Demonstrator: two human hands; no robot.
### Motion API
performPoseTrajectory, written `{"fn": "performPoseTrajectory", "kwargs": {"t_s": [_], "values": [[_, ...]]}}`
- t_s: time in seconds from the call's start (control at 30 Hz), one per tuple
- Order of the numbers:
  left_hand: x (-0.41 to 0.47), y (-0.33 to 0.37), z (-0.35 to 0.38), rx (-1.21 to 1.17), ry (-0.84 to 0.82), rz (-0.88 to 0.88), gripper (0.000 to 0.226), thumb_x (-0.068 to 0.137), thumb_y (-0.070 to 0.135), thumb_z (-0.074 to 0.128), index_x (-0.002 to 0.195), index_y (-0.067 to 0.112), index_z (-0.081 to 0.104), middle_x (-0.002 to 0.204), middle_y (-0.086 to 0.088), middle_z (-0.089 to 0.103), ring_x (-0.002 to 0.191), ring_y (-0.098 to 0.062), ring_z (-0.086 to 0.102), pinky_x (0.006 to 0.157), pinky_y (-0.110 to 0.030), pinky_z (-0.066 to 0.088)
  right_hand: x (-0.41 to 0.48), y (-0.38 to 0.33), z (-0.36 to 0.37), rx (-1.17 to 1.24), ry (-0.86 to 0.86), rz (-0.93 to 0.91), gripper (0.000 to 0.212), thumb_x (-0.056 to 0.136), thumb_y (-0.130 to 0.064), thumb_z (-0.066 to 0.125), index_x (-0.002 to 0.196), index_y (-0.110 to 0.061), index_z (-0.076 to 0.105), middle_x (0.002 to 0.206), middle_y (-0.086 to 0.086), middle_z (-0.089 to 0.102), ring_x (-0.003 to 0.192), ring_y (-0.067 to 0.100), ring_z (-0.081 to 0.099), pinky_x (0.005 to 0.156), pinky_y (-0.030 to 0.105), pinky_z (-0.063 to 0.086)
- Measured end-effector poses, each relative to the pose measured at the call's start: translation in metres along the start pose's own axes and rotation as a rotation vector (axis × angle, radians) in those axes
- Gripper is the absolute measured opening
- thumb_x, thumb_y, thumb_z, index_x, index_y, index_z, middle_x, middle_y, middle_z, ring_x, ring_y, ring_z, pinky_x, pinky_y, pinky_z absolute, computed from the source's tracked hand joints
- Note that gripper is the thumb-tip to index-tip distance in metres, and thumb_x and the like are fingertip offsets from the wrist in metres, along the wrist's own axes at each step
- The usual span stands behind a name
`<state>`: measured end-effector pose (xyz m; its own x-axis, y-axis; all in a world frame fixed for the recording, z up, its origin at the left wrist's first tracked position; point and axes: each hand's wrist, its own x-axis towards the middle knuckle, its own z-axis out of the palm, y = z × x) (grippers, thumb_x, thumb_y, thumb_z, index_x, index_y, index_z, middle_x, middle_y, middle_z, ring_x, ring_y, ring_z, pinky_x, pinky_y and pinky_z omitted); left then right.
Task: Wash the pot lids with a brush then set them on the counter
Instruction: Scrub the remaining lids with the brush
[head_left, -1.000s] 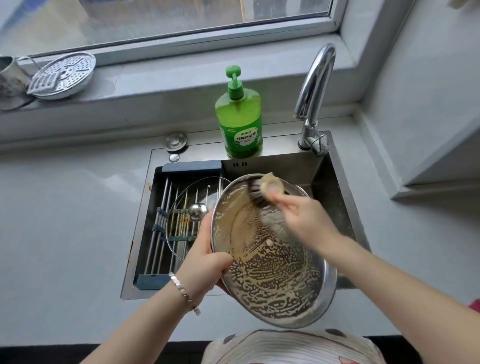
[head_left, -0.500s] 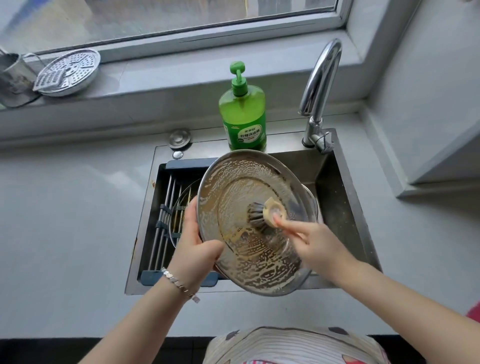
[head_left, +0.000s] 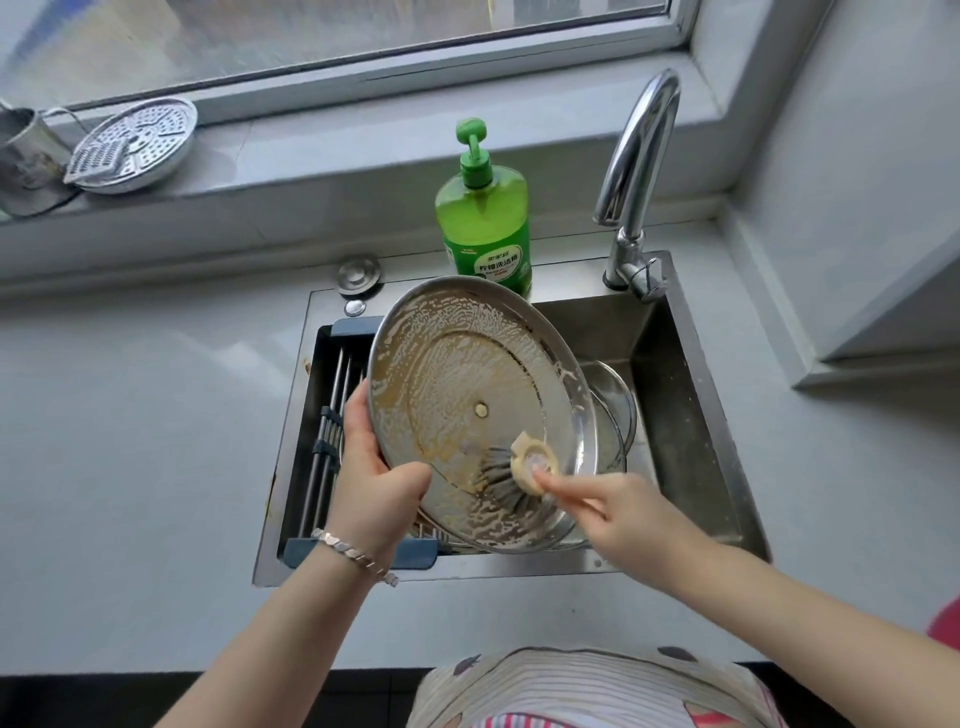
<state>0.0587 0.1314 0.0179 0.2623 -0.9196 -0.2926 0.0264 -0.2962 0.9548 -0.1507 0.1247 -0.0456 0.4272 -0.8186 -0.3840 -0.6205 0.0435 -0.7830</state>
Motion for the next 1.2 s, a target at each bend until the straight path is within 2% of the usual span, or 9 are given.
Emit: {"fn": "performPoseTrajectory", "kwargs": {"t_s": [0.13, 0.33, 0.47, 0.53, 0.63, 0.73, 0.9, 1.07, 1.2], "values": [[0.002, 0.0, -0.003, 0.026, 0.043, -0.029, 0.085, 0.05, -0.001, 0.045, 0.128, 0.03, 0.033, 0.105, 0.001, 0.052, 0.099, -0.029, 0.056, 0.057, -0.037, 0.054, 0.013, 0.016, -0.024, -0.027, 0.17, 0.121, 0.033, 0.096, -0.021, 0.047, 0.124, -0.037, 0.056, 0.088, -0.006, 0.069, 0.052, 0.002, 0.048, 0.052, 0.017, 0.043], [0.007, -0.009, -0.005, 0.125, 0.025, -0.139, 0.078, 0.074, -0.023, 0.039, 0.132, 0.028, 0.031, 0.117, -0.01, 0.048, 0.108, -0.037, 0.053, 0.057, -0.039, 0.054, -0.012, -0.018, 0.008, -0.031, -0.147, 0.024, 0.032, 0.096, -0.026, 0.048, 0.123, -0.043, 0.056, 0.071, -0.017, 0.058, 0.041, 0.003, 0.039, 0.044, 0.014, 0.031], [0.009, -0.008, -0.008, 0.171, -0.038, -0.296, 0.058, 0.077, -0.019, 0.032, 0.118, 0.021, 0.042, 0.102, -0.014, 0.053, 0.08, -0.033, 0.058, 0.042, -0.033, 0.051, 0.014, -0.017, -0.023, 0.059, 0.203, 0.003, 0.038, 0.096, -0.025, 0.048, 0.13, -0.043, 0.048, 0.107, -0.006, 0.068, 0.039, 0.004, 0.042, 0.043, 0.02, 0.04], [0.01, -0.005, -0.003, 0.26, -0.076, -0.241, 0.043, 0.081, -0.015, 0.035, 0.105, 0.019, 0.049, 0.091, -0.012, 0.056, 0.075, -0.027, 0.057, 0.047, -0.03, 0.05, 0.025, -0.025, -0.031, 0.046, 0.333, -0.07, 0.046, 0.097, -0.025, 0.046, 0.135, -0.049, 0.036, 0.101, 0.001, 0.07, 0.049, 0.016, 0.051, 0.057, 0.039, 0.048], [0.012, -0.001, 0.004, 0.334, -0.086, -0.144, 0.018, 0.095, 0.013, 0.044, 0.086, 0.016, 0.058, 0.085, -0.013, 0.063, 0.077, -0.026, 0.059, 0.07, -0.038, 0.051, 0.038, -0.039, -0.034, -0.11, 0.319, -0.107, 0.056, 0.098, -0.027, 0.041, 0.144, -0.045, 0.015, 0.071, -0.003, 0.062, 0.059, 0.017, 0.053, 0.06, 0.037, 0.043], [0.018, 0.004, 0.006, 0.488, -0.041, -0.042, 0.032, 0.097, 0.029, 0.043, 0.071, 0.018, 0.057, 0.064, -0.001, 0.057, 0.061, -0.017, 0.053, 0.061, -0.031, 0.045, 0.047, -0.046, -0.026, -0.163, 0.306, -0.071, 0.066, 0.098, -0.029, 0.038, 0.147, -0.036, -0.006, 0.065, -0.003, 0.053, 0.063, 0.022, 0.054, 0.061, 0.039, 0.043], [0.022, 0.006, 0.012, 0.801, 0.027, 0.068, 0.035, 0.097, 0.035, 0.041, 0.076, 0.011, 0.057, 0.059, 0.002, 0.05, 0.051, -0.013, 0.042, 0.047, -0.023, 0.03, 0.051, -0.058, -0.017, 0.019, 0.398, -0.113, 0.064, 0.092, -0.025, 0.052, 0.144, -0.043, 0.019, 0.12, -0.002, 0.06, 0.103, 0.019, 0.06, 0.085, 0.038, 0.049], [0.027, 0.011, 0.021, 0.879, 0.079, 0.086, 0.029, 0.095, 0.019, 0.043, 0.069, 0.011, 0.05, 0.063, -0.001, 0.049, 0.061, -0.019, 0.045, 0.049, -0.028, 0.028, 0.046, -0.078, 0.0, 0.088, 0.446, -0.252, 0.051, 0.082, -0.045, 0.064, 0.123, -0.05, 0.035, 0.102, -0.006, 0.064, 0.091, 0.018, 0.063, 0.077, 0.037, 0.052], [0.026, 0.015, 0.022, 0.96, 0.077, 0.152, 0.031, 0.095, 0.015, 0.044, 0.064, 0.013, 0.044, 0.06, -0.002, 0.047, 0.058, -0.021, 0.044, 0.051, -0.029, 0.028, 0.054, -0.071, -0.016, -0.016, 0.556, -0.176, 0.056, 0.084, -0.048, 0.06, 0.134, -0.05, 0.036, 0.108, -0.005, 0.063, 0.094, 0.018, 0.061, 0.078, 0.036, 0.051]]}}
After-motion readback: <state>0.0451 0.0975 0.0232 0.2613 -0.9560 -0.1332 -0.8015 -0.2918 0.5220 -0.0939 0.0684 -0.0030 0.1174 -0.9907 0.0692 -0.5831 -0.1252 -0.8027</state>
